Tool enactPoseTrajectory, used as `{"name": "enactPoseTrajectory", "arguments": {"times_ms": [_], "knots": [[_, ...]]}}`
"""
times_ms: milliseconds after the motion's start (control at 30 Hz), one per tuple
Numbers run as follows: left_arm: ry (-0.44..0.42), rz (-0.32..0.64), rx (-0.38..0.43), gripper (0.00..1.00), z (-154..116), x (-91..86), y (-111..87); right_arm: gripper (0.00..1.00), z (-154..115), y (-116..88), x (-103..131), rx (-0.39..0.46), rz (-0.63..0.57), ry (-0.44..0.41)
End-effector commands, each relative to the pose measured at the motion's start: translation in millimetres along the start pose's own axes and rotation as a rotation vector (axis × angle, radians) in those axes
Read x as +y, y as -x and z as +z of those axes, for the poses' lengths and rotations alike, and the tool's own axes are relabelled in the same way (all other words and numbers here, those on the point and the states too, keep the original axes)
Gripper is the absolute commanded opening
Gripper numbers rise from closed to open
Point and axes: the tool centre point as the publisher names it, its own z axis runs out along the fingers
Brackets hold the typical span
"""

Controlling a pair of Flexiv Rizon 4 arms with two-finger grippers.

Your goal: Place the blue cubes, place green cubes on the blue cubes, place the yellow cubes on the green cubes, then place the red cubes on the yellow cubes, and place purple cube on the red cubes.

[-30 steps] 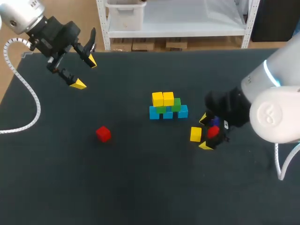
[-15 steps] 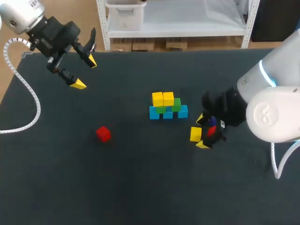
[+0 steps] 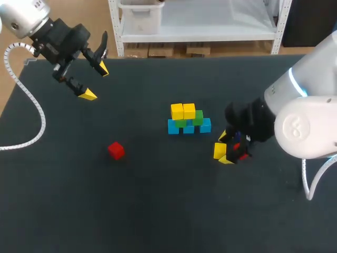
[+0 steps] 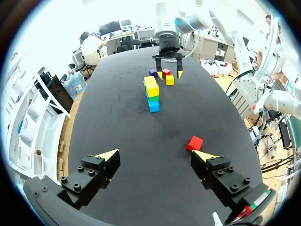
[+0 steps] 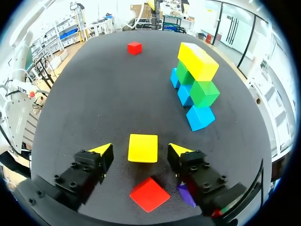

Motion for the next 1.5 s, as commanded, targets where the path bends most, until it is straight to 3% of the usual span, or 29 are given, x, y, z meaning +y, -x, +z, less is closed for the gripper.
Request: {"name": "enactPoseTrajectory", "arguments": {"times_ms": [33,67,267,400,467,733,1000,1500], "knots": [[-0.005,0.002,0.001,1.0,-0.5,2.1,-0.5,0.58,2.0,-0.4,-2.0,0.001,0.001,0.003],[-0.005,0.002,0.001,1.0,-0.5,2.1,-0.5,0.5,2.2,-0.6,-2.1,0.001,0.002,0.003],[-0.005,0.002,0.001,1.0,-0.5,2.1,-0.5,0.38,2.5,-0.8,-2.8,0.003,0.002,0.001],[-0.005,0.002,0.001,1.0,-0.5,2.1,-0.5,0.16,0.4,0.3,-4.0,0.003,-0.002,-0.003],[-0.005,0.002,0.001,1.0,-0.5,2.1,-0.5,0.0,-2.2,1.6,-4.3,0.001,-0.007,-0.006],[-0.005,0.002,0.001,1.0,-0.5,2.1,-0.5,0.0,-21.7,6.0,-7.6,-0.025,-0.023,0.006],[-0.005,0.002,0.001,1.0,-0.5,2.1,-0.5,0.0,-40.3,14.5,-30.1,-0.029,-0.13,0.111],[-0.005,0.002,0.001,1.0,-0.5,2.1,-0.5,0.0,-41.6,41.8,-71.3,-0.008,-0.157,0.08]]}}
